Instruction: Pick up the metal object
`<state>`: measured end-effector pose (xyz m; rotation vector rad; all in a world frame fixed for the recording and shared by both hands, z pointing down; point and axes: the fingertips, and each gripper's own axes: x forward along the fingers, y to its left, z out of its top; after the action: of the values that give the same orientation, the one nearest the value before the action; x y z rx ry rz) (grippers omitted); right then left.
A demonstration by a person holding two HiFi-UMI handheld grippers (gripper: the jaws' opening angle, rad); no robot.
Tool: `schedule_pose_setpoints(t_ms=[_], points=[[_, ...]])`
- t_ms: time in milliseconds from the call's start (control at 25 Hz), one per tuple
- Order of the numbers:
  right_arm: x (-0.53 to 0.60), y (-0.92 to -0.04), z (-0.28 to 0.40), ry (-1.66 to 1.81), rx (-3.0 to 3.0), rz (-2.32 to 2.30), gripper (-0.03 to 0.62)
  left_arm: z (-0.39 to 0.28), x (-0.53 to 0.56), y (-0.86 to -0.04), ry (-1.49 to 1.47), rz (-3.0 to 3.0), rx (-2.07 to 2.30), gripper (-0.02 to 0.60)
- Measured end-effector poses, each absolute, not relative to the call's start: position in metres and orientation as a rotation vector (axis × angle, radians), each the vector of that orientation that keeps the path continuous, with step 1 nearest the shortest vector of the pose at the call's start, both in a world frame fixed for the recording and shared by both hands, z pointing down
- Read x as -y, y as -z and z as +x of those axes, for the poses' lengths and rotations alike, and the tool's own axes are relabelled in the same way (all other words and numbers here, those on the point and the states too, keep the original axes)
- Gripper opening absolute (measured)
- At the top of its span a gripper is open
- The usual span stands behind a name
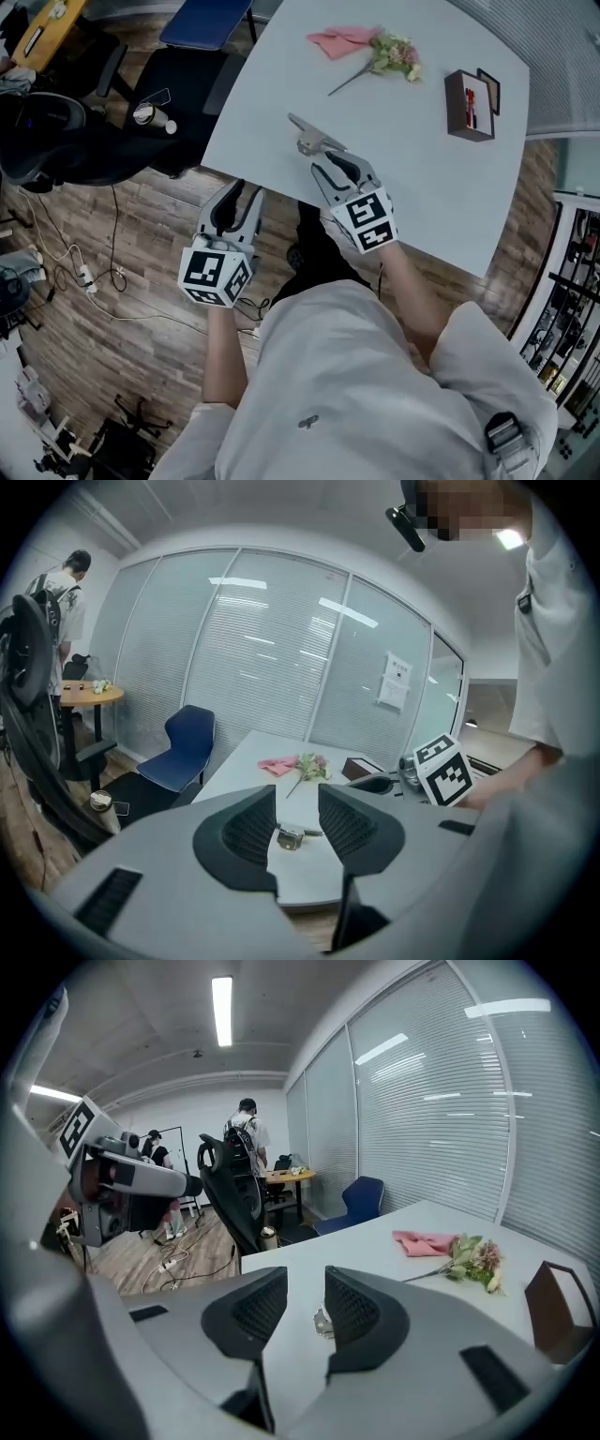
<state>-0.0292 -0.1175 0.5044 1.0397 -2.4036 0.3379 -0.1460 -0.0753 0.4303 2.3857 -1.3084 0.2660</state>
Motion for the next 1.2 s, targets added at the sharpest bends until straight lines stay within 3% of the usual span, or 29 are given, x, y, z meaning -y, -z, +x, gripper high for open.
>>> schedule_pose_setpoints(t_ms=[1200], points=[[0.166, -0.607, -0.05, -0.277, 2.299, 0.801, 0.156, -0.116, 0.141, -0.5, -0.519, 2.361, 1.207, 0.133]])
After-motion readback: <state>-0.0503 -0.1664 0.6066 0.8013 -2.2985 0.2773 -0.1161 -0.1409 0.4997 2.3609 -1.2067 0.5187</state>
